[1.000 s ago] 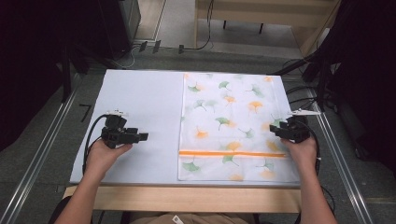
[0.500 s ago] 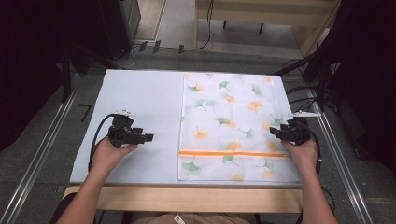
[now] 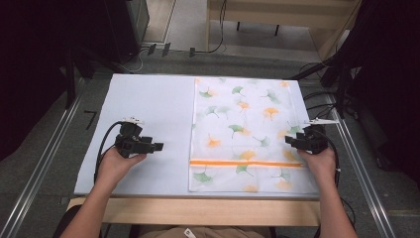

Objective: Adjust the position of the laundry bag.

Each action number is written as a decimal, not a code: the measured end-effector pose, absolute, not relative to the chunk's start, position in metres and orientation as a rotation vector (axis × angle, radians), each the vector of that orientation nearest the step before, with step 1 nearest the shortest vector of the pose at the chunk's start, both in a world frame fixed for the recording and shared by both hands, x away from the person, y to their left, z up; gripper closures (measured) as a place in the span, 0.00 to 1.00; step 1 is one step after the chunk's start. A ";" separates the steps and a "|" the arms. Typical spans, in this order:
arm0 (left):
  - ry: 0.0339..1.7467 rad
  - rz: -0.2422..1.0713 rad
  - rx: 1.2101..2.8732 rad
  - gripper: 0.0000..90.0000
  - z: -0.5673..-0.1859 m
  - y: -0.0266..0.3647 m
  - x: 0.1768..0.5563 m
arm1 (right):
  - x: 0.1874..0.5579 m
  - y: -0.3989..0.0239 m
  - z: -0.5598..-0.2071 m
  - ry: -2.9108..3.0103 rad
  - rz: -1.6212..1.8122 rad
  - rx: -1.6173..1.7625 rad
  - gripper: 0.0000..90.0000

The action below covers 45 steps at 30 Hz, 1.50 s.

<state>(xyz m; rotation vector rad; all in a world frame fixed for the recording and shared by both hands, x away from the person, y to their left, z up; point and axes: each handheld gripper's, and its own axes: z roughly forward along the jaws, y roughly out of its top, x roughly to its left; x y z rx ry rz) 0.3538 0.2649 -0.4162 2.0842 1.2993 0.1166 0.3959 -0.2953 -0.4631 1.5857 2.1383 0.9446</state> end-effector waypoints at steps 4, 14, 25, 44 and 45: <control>1.300 0.115 2.090 0.45 -0.417 0.265 0.354 | 0.396 -0.295 -0.463 2.141 0.944 1.587 0.51; 1.280 0.092 2.077 0.47 -0.416 0.257 0.354 | 0.396 -0.295 -0.464 2.143 0.952 1.600 0.53; 1.212 0.055 2.100 0.49 -0.414 0.228 0.359 | 0.387 -0.303 -0.465 2.120 0.962 1.634 0.55; 1.168 -0.005 2.198 0.49 -0.431 0.177 0.370 | 0.376 -0.314 -0.471 2.100 0.942 1.665 0.52; 1.173 -0.009 2.196 0.49 -0.433 0.175 0.370 | 0.376 -0.314 -0.471 2.101 0.939 1.665 0.52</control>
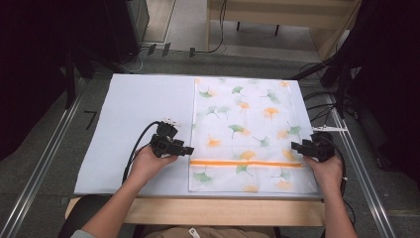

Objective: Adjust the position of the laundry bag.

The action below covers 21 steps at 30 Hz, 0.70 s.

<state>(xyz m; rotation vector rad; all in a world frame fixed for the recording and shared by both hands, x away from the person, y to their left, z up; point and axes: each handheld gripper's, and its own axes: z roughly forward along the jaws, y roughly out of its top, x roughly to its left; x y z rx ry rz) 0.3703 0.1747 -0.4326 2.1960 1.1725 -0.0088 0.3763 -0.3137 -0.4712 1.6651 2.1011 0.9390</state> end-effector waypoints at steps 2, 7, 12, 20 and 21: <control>1.184 0.000 2.208 0.49 -0.435 0.171 0.371 | 0.377 -0.315 -0.473 2.104 0.936 1.662 0.52; 1.215 0.001 2.221 0.49 -0.444 0.163 0.375 | 0.378 -0.315 -0.473 2.104 0.938 1.666 0.51; 1.234 0.000 2.209 0.50 -0.449 0.161 0.376 | 0.378 -0.317 -0.474 2.089 0.913 1.657 0.49; 1.206 0.008 2.205 0.57 -0.451 0.152 0.374 | 0.378 -0.322 -0.477 2.079 0.879 1.666 0.50; 1.208 0.012 2.200 0.58 -0.451 0.150 0.373 | 0.378 -0.321 -0.477 2.078 0.871 1.664 0.52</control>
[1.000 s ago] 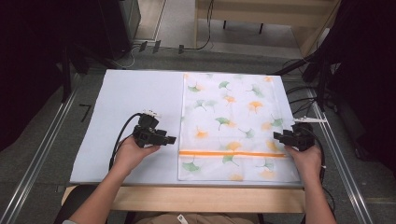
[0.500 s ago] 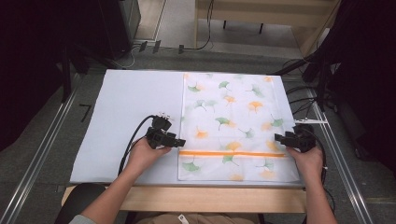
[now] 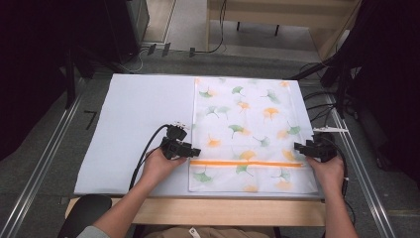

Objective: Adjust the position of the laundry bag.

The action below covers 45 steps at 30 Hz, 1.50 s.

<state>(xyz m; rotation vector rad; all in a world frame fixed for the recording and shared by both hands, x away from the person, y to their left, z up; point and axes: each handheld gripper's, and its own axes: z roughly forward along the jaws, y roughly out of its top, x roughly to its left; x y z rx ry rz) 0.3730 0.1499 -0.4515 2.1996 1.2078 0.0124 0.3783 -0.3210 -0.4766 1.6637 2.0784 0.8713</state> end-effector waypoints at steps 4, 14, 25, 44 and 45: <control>1.192 0.031 2.212 0.63 -0.452 0.148 0.372 | 0.379 -0.317 -0.476 2.093 0.902 1.675 0.58; 1.131 0.042 2.239 0.99 -0.455 0.143 0.372 | 0.378 -0.305 -0.472 2.142 0.881 1.666 0.95; 1.113 -0.051 2.231 1.00 -0.448 0.155 0.379 | 0.378 -0.304 -0.467 2.156 0.899 1.675 0.98; 1.175 -0.066 2.152 1.00 -0.428 0.193 0.383 | 0.384 -0.282 -0.460 2.234 0.959 1.634 0.99; 1.175 -0.066 2.152 1.00 -0.428 0.193 0.383 | 0.384 -0.282 -0.460 2.234 0.959 1.634 0.99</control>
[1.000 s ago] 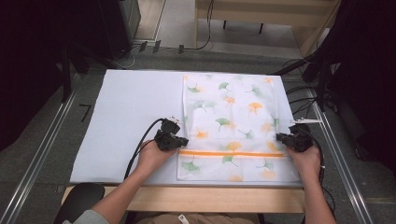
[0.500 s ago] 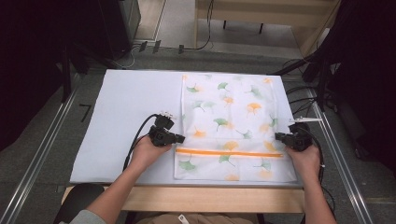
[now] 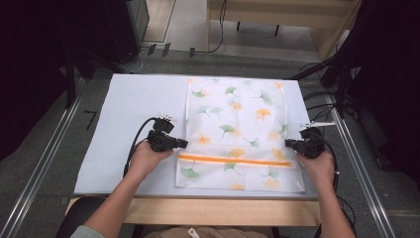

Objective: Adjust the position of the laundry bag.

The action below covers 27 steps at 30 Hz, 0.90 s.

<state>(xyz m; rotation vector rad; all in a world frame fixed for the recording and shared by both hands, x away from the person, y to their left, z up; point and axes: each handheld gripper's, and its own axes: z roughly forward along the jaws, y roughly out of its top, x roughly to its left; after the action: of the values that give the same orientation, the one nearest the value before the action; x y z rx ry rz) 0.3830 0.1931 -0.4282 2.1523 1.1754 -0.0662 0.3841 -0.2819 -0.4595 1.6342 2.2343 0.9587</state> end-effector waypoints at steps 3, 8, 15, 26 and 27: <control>1.188 -0.062 2.135 1.00 -0.426 0.200 0.383 | 0.386 -0.277 -0.458 2.252 0.964 1.616 0.99; 1.214 -0.042 2.123 1.00 -0.421 0.214 0.382 | 0.388 -0.264 -0.456 2.290 0.973 1.566 0.99; 1.237 -0.041 2.111 1.00 -0.419 0.225 0.381 | 0.391 -0.253 -0.455 2.318 0.977 1.531 0.99; 1.294 -0.033 2.103 1.00 -0.418 0.249 0.378 | 0.397 -0.230 -0.451 2.380 0.984 1.472 0.98; 1.294 -0.029 2.109 1.00 -0.418 0.251 0.378 | 0.397 -0.228 -0.451 2.388 0.983 1.467 0.98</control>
<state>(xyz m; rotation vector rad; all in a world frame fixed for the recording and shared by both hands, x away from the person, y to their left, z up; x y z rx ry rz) 0.3781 0.2515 -0.4177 2.1086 1.2939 -0.0292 0.3971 -0.2280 -0.4511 1.4669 2.3877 0.9828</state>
